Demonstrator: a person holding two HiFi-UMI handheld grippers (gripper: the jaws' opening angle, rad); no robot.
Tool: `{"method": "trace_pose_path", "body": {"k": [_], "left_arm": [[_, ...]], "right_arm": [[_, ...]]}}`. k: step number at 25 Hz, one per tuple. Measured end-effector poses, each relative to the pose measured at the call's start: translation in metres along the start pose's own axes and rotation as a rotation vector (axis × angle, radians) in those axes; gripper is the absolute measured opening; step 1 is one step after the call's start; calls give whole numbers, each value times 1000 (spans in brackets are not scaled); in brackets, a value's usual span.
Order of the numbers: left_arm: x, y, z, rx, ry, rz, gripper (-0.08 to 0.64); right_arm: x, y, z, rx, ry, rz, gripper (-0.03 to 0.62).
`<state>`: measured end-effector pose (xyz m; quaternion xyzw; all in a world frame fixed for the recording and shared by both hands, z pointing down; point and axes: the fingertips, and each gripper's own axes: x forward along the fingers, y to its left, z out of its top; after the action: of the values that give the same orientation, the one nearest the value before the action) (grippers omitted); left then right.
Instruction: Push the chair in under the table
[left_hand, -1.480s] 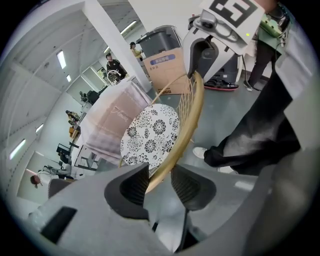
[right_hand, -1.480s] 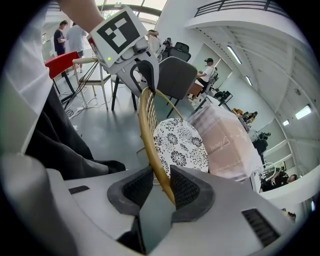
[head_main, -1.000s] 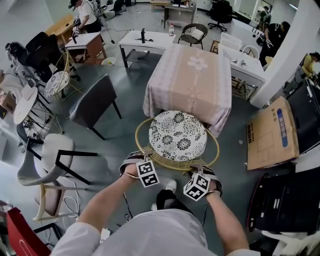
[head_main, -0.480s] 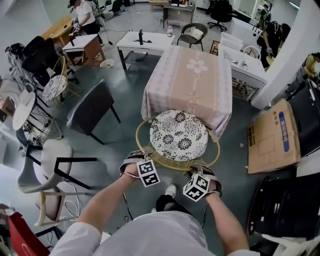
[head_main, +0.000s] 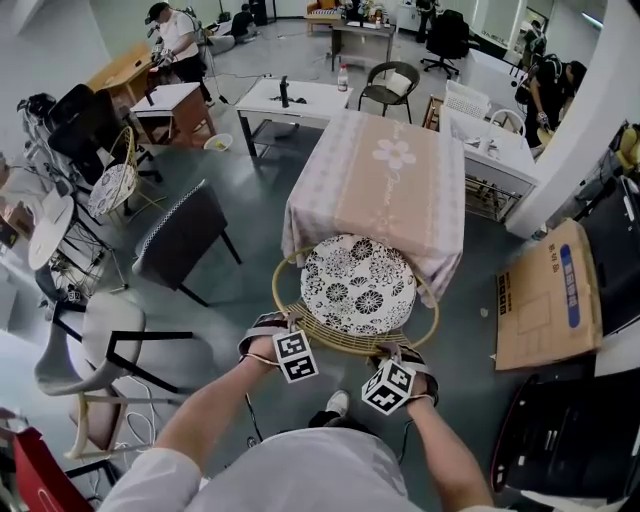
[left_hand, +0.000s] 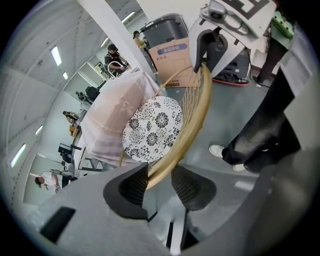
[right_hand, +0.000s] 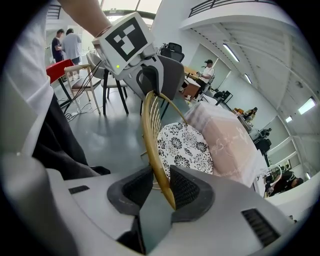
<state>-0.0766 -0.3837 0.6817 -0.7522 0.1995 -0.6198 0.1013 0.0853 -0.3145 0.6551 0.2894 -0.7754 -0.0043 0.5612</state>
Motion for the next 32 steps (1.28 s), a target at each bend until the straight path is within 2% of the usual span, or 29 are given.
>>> {"method": "trace_pose_path", "body": {"k": [10, 20, 32], "left_arm": [[6, 9, 0, 10, 45, 11, 143], [10, 26, -3, 21, 42, 15, 143], [29, 55, 10, 17, 30, 25, 143]], "right_arm": [[4, -8, 4, 9, -29, 24, 91], [9, -18, 15, 27, 0, 28, 91], [25, -49, 18, 58, 23, -12, 94]]}}
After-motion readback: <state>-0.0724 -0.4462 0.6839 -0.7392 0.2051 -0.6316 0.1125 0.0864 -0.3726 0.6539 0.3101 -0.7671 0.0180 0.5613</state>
